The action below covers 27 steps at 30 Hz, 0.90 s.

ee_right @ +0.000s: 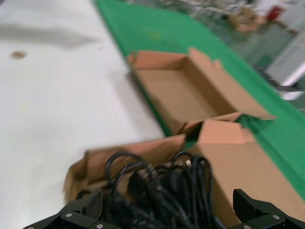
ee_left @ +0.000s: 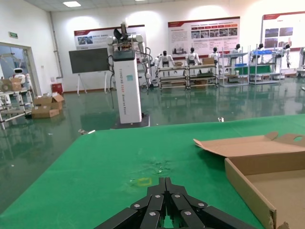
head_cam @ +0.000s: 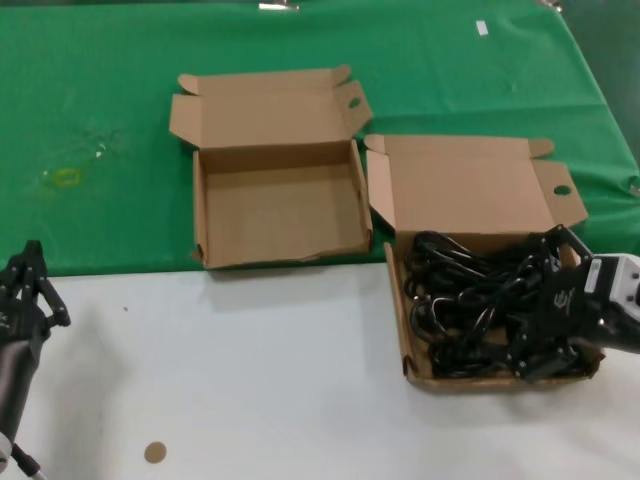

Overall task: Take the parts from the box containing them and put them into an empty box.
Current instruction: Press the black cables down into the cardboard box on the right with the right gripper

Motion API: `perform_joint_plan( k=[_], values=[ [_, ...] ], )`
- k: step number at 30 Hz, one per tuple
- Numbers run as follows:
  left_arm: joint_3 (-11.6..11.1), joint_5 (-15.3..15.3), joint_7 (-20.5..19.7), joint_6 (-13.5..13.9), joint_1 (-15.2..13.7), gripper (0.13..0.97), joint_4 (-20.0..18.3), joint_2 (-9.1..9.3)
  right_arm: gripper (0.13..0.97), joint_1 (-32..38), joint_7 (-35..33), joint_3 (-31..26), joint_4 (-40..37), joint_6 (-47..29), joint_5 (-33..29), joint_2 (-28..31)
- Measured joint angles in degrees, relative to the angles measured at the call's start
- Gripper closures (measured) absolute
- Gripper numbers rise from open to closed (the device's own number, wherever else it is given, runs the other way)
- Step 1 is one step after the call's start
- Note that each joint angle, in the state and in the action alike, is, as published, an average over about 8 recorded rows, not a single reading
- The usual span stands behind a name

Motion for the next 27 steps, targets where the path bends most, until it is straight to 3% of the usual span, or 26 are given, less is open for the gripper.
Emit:
perform_joint_plan(
  k=[11, 27],
  values=[
    [0.0, 0.0, 0.0, 0.0, 0.0, 0.951, 0.0, 0.00, 0.129, 9.4, -7.7, 0.0, -9.2, -17.6, -6.5, -4.5],
    [0.0, 0.0, 0.0, 0.0, 0.0, 0.953, 0.0, 0.00, 0.194, 19.5, -11.3, -0.8, -18.7, -27.0, -16.0, -10.9]
  ],
)
